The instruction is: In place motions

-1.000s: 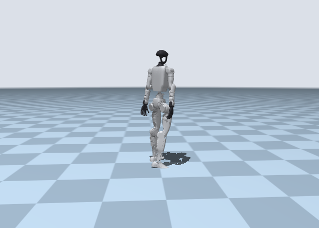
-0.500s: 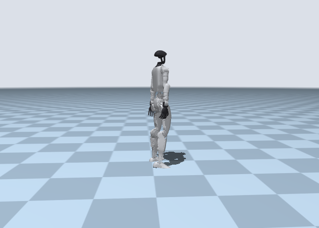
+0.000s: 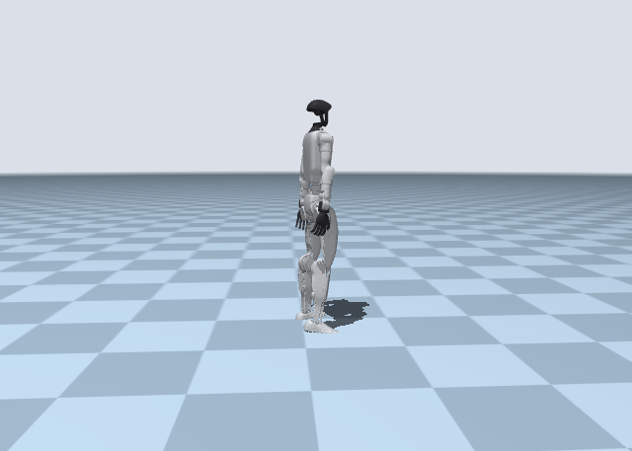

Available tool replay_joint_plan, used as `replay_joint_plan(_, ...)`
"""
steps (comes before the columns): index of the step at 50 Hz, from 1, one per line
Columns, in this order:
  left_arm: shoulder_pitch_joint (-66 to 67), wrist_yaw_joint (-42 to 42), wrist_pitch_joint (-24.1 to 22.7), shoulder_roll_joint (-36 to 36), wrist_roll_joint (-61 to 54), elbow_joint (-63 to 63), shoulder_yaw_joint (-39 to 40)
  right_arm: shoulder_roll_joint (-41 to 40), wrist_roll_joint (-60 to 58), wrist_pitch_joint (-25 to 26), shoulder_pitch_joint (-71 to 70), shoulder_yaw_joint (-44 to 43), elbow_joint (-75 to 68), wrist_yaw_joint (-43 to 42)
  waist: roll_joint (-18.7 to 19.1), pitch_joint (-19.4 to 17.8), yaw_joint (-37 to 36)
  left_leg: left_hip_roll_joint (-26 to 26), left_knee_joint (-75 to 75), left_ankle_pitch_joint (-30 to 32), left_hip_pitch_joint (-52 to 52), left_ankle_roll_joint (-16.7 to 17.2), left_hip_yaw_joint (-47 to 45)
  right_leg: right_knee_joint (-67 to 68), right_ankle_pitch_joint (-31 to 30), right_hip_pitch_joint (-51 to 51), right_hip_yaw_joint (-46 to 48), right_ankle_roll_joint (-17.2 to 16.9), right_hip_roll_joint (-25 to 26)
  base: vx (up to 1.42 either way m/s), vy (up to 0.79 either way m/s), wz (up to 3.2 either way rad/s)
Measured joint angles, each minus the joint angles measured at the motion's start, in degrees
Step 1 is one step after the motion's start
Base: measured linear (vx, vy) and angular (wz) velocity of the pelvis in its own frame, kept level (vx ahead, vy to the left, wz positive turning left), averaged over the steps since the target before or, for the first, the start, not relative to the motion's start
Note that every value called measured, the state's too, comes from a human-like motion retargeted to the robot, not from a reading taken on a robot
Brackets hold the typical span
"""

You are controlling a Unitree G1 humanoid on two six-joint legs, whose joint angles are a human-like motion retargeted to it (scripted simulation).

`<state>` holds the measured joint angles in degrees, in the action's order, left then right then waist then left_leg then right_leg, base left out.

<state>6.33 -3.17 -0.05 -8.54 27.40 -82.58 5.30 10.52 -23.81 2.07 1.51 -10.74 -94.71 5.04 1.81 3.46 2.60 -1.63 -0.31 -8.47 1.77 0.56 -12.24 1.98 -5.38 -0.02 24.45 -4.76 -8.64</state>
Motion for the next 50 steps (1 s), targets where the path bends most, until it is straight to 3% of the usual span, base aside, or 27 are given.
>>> replay_joint_plan(14, -0.3, -1.7, -0.9, -0.8, 0.9, 3.7, 2.3, 1.1, 2.5, -0.8, 0.7, 0.5, -1.8, -0.1, -1.9, -0.8, -7.8, 4.3, 2.8, 3.1, 6.1, 1.1, 10.3, -1.1, 0.2, 6.1, 12.2, -3.3, -2.8, -0.12, 0.21, 0.87)
replay_joint_plan(25, -1.1, 1.1, -2.1, -1.8, 0.6, 3.2, 4.2, 2.5, 2.2, -0.7, 0.9, 0.5, -2.7, -0.8, -3.5, -2.1, -18.1, 11.1, 2.1, 8.3, 12.3, 5.3, 24.5, 0.2, -0.8, 12.3, 26.7, -10.0, -1.9, -0.31, 0.15, 1.91)
replay_joint_plan(32, -1.3, 3.5, -0.8, -2.0, 2.5, 1.0, 5.3, 4.0, 2.9, -1.3, -0.7, -2.3, -1.3, -2.4, -4.4, -2.9, -29.3, 12.3, 0.4, 11.7, 17.8, 10.5, 28.9, 0.8, -2.6, 10.8, 34.4, -10.2, 1.9, -0.49, -0.06, 1.65)
replay_joint_plan(40, -1.1, 6.0, 1.1, -1.0, 1.2, -3.2, 7.9, 6.1, 2.3, -1.5, -3.5, -8.8, 3.4, -3.2, -5.3, -8.0, -43.7, 14.9, -0.3, 13.1, 19.5, 13.6, 33.0, 2.2, -3.2, 10.9, 41.2, -10.2, 3.7, -0.32, -0.21, 1.14)
replay_joint_plan(50, 4.0, 13.9, -1.6, 1.6, 0.6, -7.5, 9.8, 4.4, 1.9, -3.5, -8.5, -9.2, 11.9, -2.7, -6.0, -8.6, -46.2, 14.8, -0.9, 13.5, 19.4, 13.6, 34.0, 2.4, -3.1, 10.5, 42.5, -10.2, 4.4, 0.01, -0.03, 0.15)
